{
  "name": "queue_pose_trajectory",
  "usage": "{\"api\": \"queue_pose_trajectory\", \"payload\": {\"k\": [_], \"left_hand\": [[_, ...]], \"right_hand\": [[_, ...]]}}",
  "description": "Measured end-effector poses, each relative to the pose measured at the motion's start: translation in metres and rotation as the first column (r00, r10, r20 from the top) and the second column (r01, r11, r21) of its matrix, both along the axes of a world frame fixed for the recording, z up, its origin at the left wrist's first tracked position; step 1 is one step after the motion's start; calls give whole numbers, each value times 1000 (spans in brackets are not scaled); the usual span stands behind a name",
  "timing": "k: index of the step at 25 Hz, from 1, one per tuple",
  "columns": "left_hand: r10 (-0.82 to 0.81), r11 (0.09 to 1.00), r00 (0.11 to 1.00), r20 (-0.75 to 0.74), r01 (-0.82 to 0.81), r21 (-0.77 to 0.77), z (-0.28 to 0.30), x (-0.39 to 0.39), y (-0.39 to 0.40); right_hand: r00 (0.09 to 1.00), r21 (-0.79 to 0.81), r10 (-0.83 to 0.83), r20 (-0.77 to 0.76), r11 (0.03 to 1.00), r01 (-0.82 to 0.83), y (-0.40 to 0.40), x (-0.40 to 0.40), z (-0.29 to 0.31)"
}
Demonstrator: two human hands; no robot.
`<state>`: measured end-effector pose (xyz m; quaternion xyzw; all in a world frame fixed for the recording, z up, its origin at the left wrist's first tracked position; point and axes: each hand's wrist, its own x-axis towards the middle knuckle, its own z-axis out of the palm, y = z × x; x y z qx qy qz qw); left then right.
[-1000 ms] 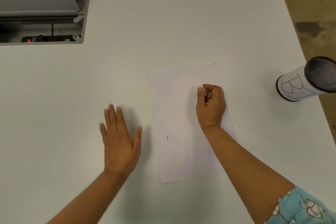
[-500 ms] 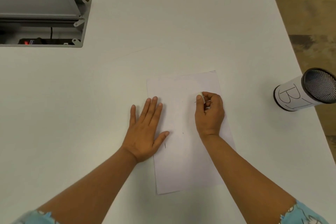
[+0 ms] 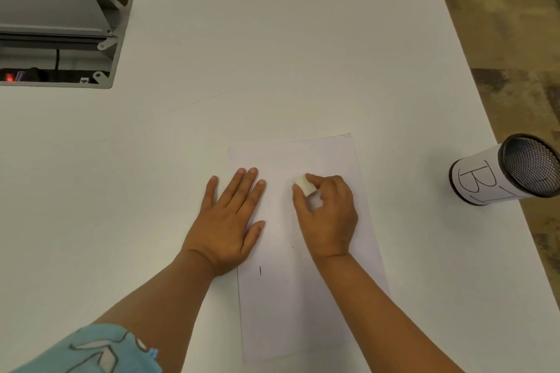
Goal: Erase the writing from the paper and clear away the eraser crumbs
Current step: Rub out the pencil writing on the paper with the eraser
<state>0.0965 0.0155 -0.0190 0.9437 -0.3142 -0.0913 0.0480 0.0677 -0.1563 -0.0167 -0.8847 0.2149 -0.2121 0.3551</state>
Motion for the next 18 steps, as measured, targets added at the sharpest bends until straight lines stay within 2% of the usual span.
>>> {"api": "queue_pose_trajectory", "payload": {"k": [2, 5, 9, 14, 18], "left_hand": [[4, 1000, 1000, -3, -4, 0, 0, 0, 0], [1, 1000, 1000, 2, -1, 8, 1, 0, 0], [-3, 1000, 1000, 7, 3, 1, 0, 0, 0], [-16, 1000, 999, 30, 17, -9, 1, 1, 1], [-15, 1000, 999, 36, 15, -20, 0, 0, 0]], "right_hand": [[999, -116, 31, -33, 993, -34, 11, 9, 4], [996, -154, 59, -71, 986, -69, 7, 18, 9], [988, -112, -123, -95, 987, 113, -10, 25, 12], [994, -146, 45, -103, 988, -60, 3, 19, 14], [980, -84, -164, -113, 984, 155, -19, 23, 16]]}}
